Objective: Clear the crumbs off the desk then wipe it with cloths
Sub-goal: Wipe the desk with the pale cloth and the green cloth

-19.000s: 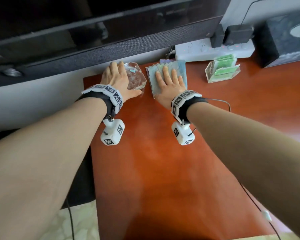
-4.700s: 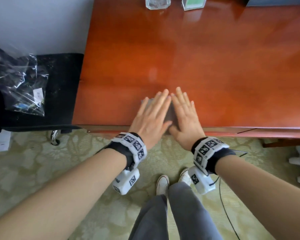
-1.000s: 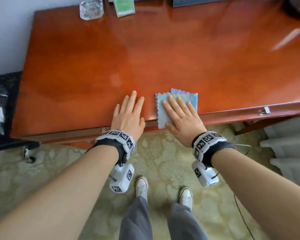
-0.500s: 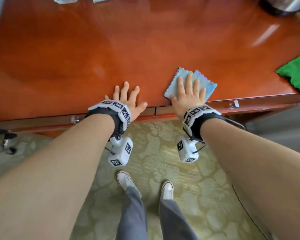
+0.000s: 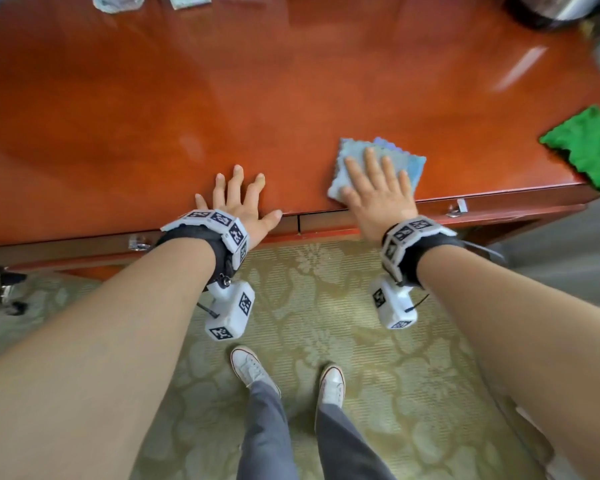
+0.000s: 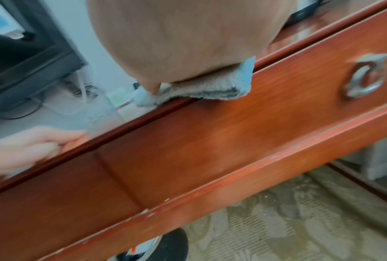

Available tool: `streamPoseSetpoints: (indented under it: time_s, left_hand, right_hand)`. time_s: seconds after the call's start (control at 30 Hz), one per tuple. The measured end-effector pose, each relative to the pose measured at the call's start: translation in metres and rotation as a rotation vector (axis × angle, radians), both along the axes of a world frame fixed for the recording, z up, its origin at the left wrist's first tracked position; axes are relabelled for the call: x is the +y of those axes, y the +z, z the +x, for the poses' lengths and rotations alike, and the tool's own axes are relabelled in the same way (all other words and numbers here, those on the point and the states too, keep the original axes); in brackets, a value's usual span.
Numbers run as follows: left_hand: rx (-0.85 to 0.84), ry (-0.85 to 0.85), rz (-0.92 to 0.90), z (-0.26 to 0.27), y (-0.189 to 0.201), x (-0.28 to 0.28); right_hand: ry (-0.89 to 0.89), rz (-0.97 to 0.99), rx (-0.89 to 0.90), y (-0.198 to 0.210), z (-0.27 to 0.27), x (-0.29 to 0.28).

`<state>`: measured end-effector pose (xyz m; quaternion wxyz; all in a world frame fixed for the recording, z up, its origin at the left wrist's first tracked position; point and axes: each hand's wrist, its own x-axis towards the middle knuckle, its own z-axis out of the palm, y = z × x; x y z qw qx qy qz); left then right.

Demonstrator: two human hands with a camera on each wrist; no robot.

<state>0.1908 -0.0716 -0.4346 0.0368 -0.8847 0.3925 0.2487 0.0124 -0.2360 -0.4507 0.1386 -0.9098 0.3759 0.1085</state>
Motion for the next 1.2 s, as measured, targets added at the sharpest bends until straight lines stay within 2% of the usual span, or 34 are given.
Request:
streamPoseSetpoints:
  time_s: [0.13, 0.27, 0.33, 0.43, 0.5, 0.63, 0.7, 0.83, 1.0, 1.07, 1.2]
  left_hand:
    - [-0.044, -0.019, 0.011, -0.003, -0.006, 0.001]
    - [-0.068, -0.020, 0.005, -0.007, -0.011, 0.001]
    - [-0.072, -0.026, 0.011, -0.007, -0.011, 0.001]
    - [-0.083, -0.028, 0.013, -0.008, -0.011, 0.001]
    - [-0.084, -0.021, 0.007, -0.008, -0.011, 0.001]
    - [-0.047, -0.025, 0.026, -0.005, -0.008, 0.002]
    - [-0.025, -0.031, 0.044, -0.003, -0.006, 0.003]
    - [-0.028, -0.038, 0.026, -0.004, -0.005, 0.003]
    - [-0.058, -0.046, 0.033, -0.008, -0.007, 0.002]
    - [-0.070, -0.046, 0.032, -0.009, -0.010, 0.002]
    - [-0.083, -0.040, 0.021, -0.009, -0.010, 0.002]
  right_hand:
    - [-0.204, 0.009, -0.008, 0.005, -0.028, -0.033]
    - [-0.319, 0.024, -0.013, 0.005, -0.007, -0.024]
    - [-0.244, 0.038, 0.001, 0.007, 0.013, -0.008]
    - [0.013, 0.013, 0.007, 0.007, 0.040, 0.030]
    - [0.107, 0.011, -0.010, 0.003, 0.049, 0.048]
    - [0.223, -0.003, -0.014, -0.002, 0.036, 0.033]
    - [0.217, -0.006, -0.012, -0.003, 0.023, 0.011]
    - [0.001, -0.003, -0.007, 0.000, -0.005, -0.024]
    - [-0.172, 0.029, -0.004, 0.004, 0.008, -0.018]
    - [-0.141, 0.030, -0.004, 0.006, 0.024, -0.003]
    - [0.086, 0.026, -0.018, 0.008, 0.059, 0.036]
